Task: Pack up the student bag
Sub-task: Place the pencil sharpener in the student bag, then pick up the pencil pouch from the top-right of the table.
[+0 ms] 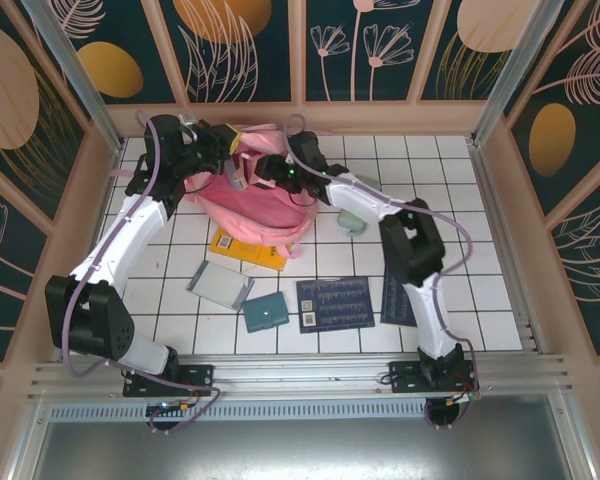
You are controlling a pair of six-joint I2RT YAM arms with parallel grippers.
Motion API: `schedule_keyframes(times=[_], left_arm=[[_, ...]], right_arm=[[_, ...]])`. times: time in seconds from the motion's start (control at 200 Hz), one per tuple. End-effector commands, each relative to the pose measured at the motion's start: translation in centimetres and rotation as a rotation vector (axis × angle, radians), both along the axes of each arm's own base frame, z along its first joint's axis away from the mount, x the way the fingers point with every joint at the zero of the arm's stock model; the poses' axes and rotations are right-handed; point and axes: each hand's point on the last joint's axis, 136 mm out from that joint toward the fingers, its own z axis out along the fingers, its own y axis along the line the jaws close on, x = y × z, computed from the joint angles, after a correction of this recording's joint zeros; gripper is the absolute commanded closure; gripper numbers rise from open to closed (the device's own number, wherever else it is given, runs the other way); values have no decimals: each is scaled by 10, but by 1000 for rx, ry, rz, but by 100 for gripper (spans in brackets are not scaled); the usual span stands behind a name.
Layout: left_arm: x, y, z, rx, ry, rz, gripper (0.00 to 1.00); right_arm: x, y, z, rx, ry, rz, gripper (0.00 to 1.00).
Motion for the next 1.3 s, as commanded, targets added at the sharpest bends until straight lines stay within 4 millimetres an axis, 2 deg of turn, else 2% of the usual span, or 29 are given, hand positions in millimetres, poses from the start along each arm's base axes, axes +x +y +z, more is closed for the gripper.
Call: schedule_keyframes(times=[0.0, 0.035, 0.065, 0.14, 0.27, 0.33, 0.34, 0.35, 0.385, 0.405, 0.425, 0.445, 0.49, 0.505, 0.571, 0.651, 0.726, 0.811, 0.841, 0.941, 1.031, 1.176, 1.296], left_arm=[[-20, -7, 71, -37, -216, -62, 100], [-20, -7, 70, -37, -213, -65, 100], [-20, -8, 70, -36, -213, -68, 100], [-20, -8, 68, -33, -207, -70, 100], [-18, -8, 63, -30, -195, -69, 100], [-16, -9, 60, -28, -191, -70, 100], [-16, -9, 60, -28, -190, -69, 100], [-16, -9, 59, -27, -189, -68, 100], [-14, -9, 56, -27, -182, -66, 100], [-13, -9, 55, -28, -180, -66, 100], [-12, -9, 54, -28, -179, -65, 100], [-12, -9, 53, -28, -177, -64, 100], [-10, -9, 51, -28, -172, -61, 100], [-10, -9, 50, -29, -169, -61, 100], [-7, -8, 48, -30, -169, -53, 100], [-6, -7, 46, -28, -166, -43, 100], [-3, -6, 43, -23, -161, -32, 100], [-1, -5, 39, -22, -152, -24, 100], [-1, -5, 38, -22, -148, -23, 100], [-2, -4, 37, -20, -149, -13, 100], [-2, -2, 37, -17, -151, -2, 100], [-2, -3, 34, -23, -146, -6, 100], [-3, -2, 35, -25, -148, -7, 100]], right_arm=[[43, 0, -4, -36, -45, -108, 24], [52, 3, -6, -28, -55, -125, 13], [57, 9, -4, -13, -74, -119, 9], [63, 17, 4, -4, -120, -122, 6], [50, 20, 28, -72, -221, -90, 4], [35, 21, 41, -93, -271, -40, 5], [33, 22, 48, -88, -292, -34, 5], [30, 21, 45, -96, -296, -27, 5], [18, 19, 59, -98, -343, -12, 5], [13, 18, 59, -104, -355, -4, 6], [6, 16, 71, -97, -387, 2, 6], [-1, 14, 73, -99, -404, 13, 7], [-19, 10, 91, -83, -456, 44, 7], [-25, 8, 89, -89, -461, 56, 8], [-47, -3, 103, -96, -515, 65, 8], [-73, -15, 105, -134, -546, 95, 9], [-91, -33, 107, -170, -560, 75, 9], [-102, -64, 108, -215, -553, -12, 4], [-104, -77, 110, -232, -549, -61, 1], [-114, -128, 118, -204, -520, -237, 1], [-119, -151, 118, -120, -483, -189, 1], [-106, -188, 84, -252, -323, -273, 1], [-94, -212, 41, -382, -155, -375, 1]])
